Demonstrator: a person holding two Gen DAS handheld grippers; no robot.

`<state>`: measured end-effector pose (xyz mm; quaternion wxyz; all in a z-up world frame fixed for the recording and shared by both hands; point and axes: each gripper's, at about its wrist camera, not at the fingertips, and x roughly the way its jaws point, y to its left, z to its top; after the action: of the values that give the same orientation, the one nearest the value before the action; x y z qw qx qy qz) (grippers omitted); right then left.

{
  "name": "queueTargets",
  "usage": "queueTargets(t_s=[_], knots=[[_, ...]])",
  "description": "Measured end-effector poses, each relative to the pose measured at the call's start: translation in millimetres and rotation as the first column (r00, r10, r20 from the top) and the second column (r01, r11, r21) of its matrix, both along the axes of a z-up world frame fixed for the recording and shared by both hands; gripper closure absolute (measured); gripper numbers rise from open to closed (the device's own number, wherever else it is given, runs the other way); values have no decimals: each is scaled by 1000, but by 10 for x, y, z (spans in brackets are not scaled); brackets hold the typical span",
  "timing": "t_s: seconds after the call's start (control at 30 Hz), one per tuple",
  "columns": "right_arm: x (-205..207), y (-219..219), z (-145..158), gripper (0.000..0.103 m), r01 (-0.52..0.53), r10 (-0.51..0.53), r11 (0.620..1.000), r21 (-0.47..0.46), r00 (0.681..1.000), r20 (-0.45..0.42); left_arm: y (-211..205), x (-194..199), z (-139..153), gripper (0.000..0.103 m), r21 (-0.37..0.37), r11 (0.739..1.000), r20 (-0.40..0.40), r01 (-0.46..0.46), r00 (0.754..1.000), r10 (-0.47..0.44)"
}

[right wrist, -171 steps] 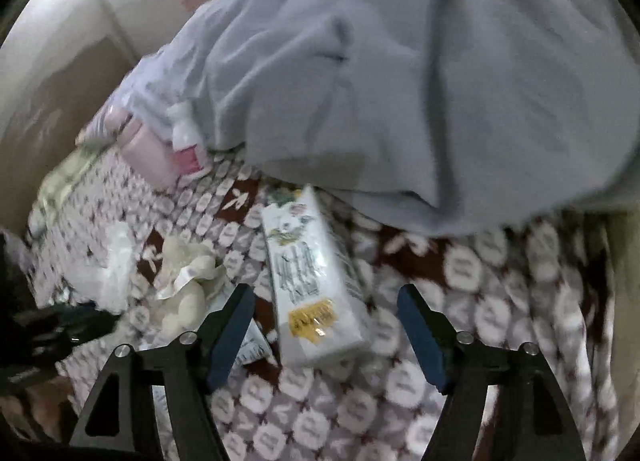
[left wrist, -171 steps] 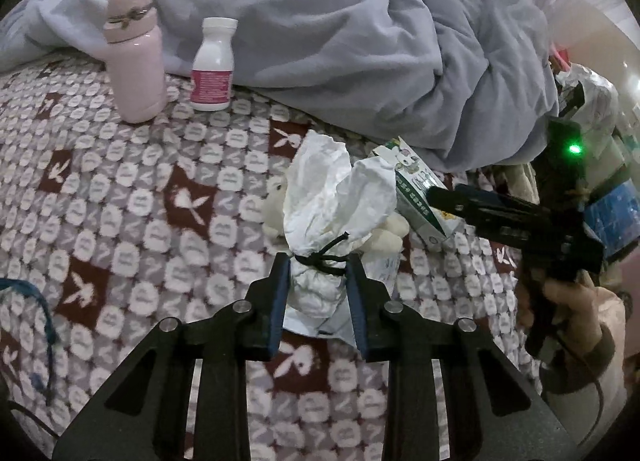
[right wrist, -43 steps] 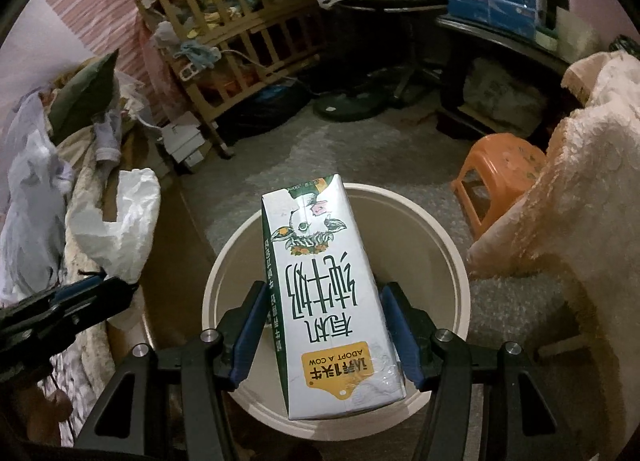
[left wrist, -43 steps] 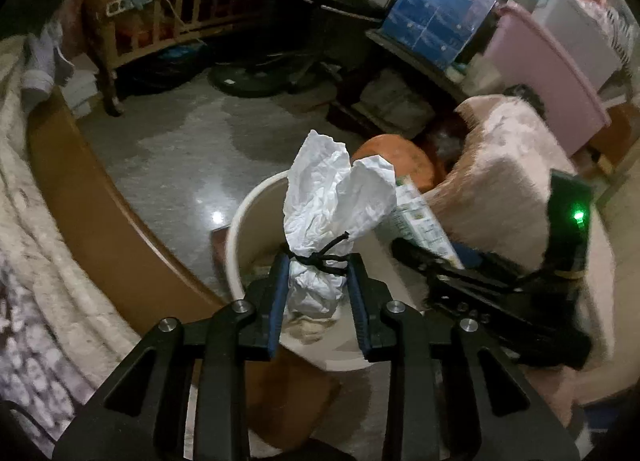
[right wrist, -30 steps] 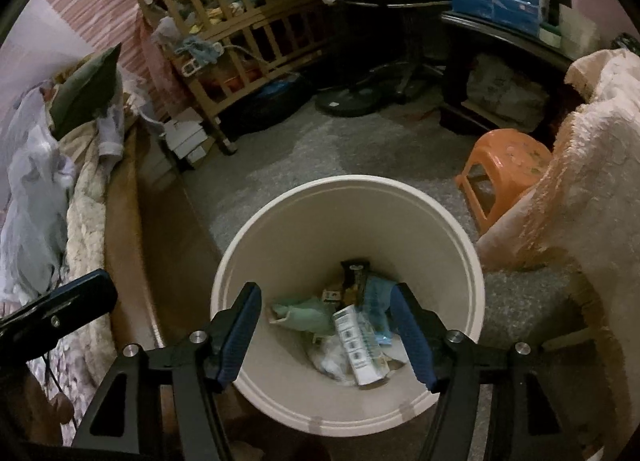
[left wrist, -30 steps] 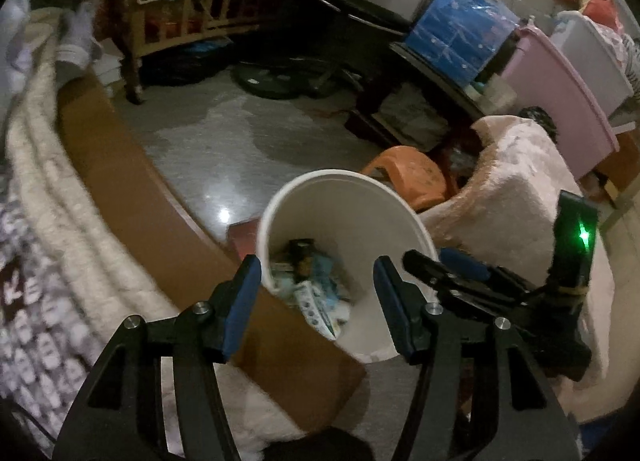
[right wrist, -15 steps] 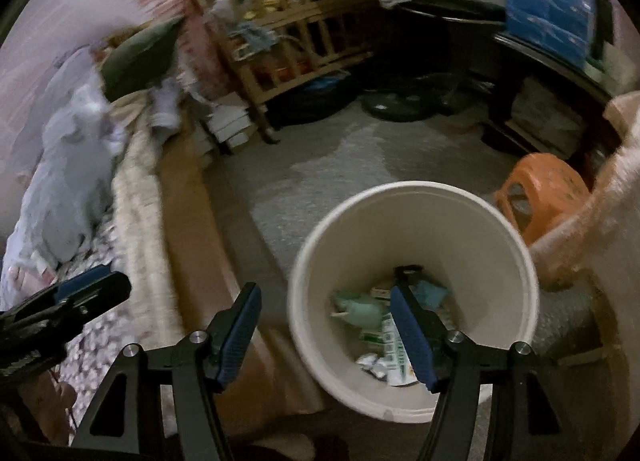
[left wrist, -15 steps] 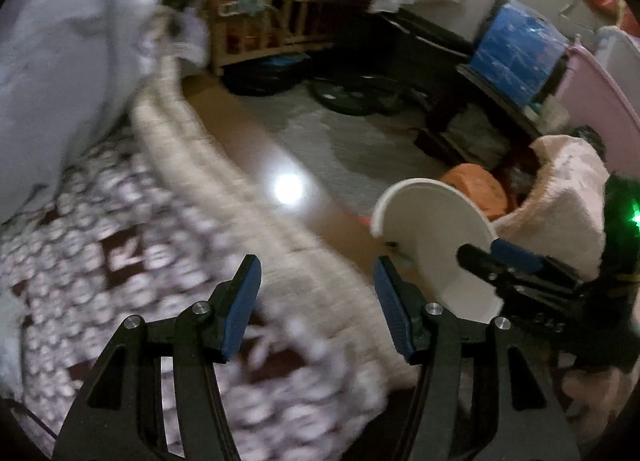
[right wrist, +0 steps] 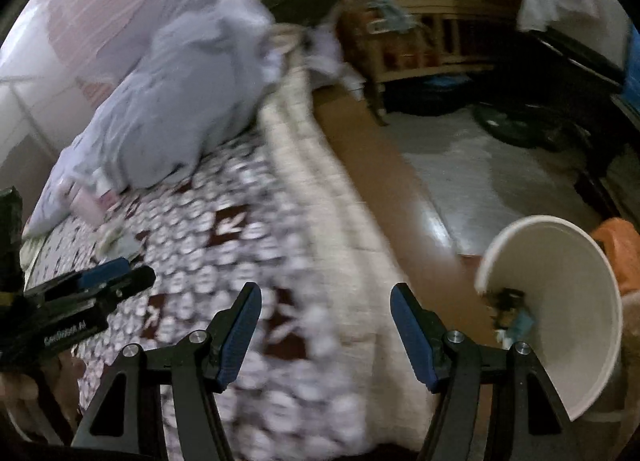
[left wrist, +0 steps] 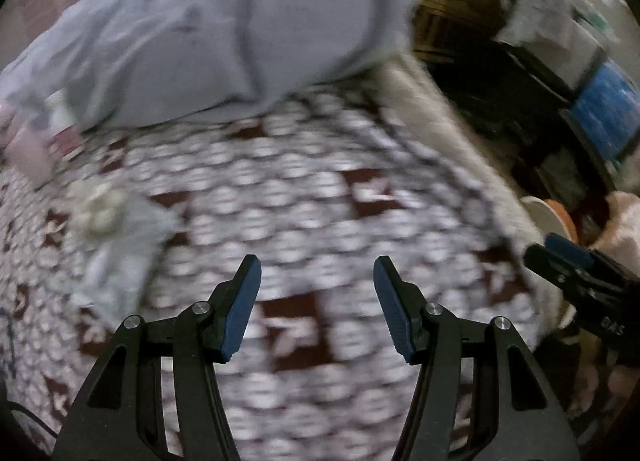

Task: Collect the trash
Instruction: 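Return both tools to the trash pile on the bed, then grasp the cream plush bear with the left tool while the right tool grasps the white snack packet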

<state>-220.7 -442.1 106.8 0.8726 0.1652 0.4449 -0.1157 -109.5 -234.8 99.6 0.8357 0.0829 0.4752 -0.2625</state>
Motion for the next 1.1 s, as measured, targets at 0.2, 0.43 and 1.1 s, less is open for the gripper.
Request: queueTargets(t_s=[0.2,0.43,1.1], knots=[[324,400,-101,38,-100,101,995,26,995,-23,717,456,-4,46,-21,984,-40,-180,983,179],[648,862,-221,38,-216,218,976,42,975,-49,1411,1166,-151,46,-45,898,-144,-437,893,427],[1284,1752,-477,38,-381,391,918,111,916,-93,1835,1630,-224,78,-196,885,-240,-423,895,375]])
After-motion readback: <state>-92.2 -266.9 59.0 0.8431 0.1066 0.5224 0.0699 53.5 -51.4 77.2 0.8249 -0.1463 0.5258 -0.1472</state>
